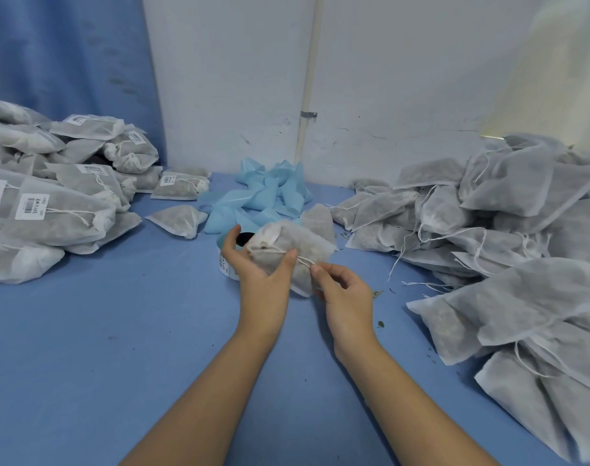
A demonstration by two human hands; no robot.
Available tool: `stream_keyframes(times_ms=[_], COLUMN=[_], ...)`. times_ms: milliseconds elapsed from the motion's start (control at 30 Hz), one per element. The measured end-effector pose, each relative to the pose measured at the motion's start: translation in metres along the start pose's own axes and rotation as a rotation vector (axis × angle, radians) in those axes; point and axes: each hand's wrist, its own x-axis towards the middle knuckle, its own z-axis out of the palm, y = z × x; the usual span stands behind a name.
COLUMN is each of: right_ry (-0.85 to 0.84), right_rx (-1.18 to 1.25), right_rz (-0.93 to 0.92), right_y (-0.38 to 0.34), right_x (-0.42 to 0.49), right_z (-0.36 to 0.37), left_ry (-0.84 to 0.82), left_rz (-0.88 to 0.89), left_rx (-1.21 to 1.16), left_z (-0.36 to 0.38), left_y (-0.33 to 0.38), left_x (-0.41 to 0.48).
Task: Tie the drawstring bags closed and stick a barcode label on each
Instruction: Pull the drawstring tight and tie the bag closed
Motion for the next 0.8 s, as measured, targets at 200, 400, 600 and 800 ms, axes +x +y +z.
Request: stream_keyframes(times_ms=[200,400,600,800], right_ry=[-0.117,-0.116,-0.196,-0.258], right_rx=[-0.098,-0.423,-0.563,-0.534], right_rz=[-0.078,-0.069,-0.085,-0.094], right_y=[0.001,0.009,0.008,0.007], right_x=[-0.004,0.001,0.002,-0.001], right_z=[0.003,0.002,0.003,0.001], left_ry=[-0.032,-0.03,-0.15,-0.127], left_rz=[-0.178,-0.066,0.0,0.034], left_rx=[-0.172,-0.074,0.286,0.819], left_z=[-0.006,-0.01,-0.044,-0.055], left_y=[0.004,0.014,0.012,0.002], left_x=[0.007,0.018,0.021,0.026])
